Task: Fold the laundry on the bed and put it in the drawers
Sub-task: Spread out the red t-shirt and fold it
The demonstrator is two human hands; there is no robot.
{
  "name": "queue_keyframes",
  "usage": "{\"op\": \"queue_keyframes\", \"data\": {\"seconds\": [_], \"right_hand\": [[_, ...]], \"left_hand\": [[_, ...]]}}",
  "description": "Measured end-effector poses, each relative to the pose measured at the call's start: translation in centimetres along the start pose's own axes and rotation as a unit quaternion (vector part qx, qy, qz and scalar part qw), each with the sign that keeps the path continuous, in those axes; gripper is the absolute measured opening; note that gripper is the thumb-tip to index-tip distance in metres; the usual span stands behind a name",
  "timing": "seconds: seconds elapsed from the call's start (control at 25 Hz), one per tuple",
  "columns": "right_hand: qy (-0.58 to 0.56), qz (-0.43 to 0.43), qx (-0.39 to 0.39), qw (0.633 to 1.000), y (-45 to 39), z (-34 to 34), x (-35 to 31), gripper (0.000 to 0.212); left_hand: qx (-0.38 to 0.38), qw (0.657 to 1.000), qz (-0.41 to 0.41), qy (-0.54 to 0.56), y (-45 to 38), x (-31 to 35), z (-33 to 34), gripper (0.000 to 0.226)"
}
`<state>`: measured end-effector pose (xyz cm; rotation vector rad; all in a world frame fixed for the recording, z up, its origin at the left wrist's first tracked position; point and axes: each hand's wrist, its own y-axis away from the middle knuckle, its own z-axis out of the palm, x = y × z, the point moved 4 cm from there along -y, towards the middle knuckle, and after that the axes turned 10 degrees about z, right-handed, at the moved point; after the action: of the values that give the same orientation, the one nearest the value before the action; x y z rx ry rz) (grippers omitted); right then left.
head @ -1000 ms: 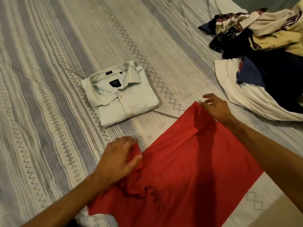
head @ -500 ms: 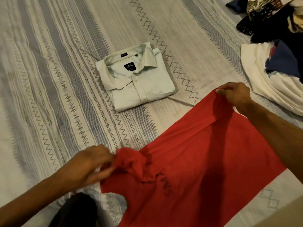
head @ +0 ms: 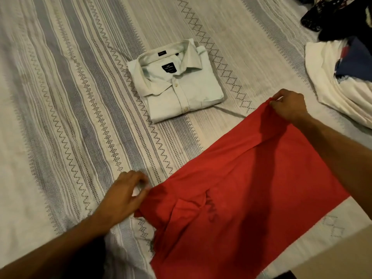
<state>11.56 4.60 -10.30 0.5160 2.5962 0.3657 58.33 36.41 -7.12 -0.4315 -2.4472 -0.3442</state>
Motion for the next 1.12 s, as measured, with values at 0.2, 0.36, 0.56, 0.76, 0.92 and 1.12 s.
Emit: {"op": "queue_keyframes", "data": {"seconds": [0.2, 0.36, 0.56, 0.76, 0.92, 1.12], "right_hand": [[-0.001, -0.007, 0.046, 0.999, 1.6, -0.4, 0.7, 0.021], [-0.042, 0.025, 0.067, 0.997, 2.3, -0.4, 0.4, 0.025], [-0.068, 0.057, 0.069, 0.994, -0.3, -1.2, 0.8, 0.031], [0.169, -0.039, 0.195, 0.966, 5.7, 0.7, -1.8, 0.048], [0.081, -0.335, -0.026, 0.938, 19.5, 5.8, -4.0, 0.041], [0.263, -0.514, -0.189, 0.794, 35.1, 15.4, -3.1, 0.081]], "left_hand": [[-0.149, 0.989, 0.003, -0.024, 1.0, -3.0, 3.3, 0.073], [-0.127, 0.991, -0.034, 0.027, 3.1, -3.6, 3.9, 0.046], [-0.060, 0.960, -0.169, 0.216, 5.9, -5.2, 1.8, 0.021], [-0.098, 0.994, -0.051, 0.016, 5.3, -4.0, 2.3, 0.072], [-0.102, 0.977, 0.114, -0.148, 6.0, 0.3, 3.8, 0.067], [-0.116, 0.980, 0.089, -0.133, 6.9, 2.9, 8.1, 0.071]]}}
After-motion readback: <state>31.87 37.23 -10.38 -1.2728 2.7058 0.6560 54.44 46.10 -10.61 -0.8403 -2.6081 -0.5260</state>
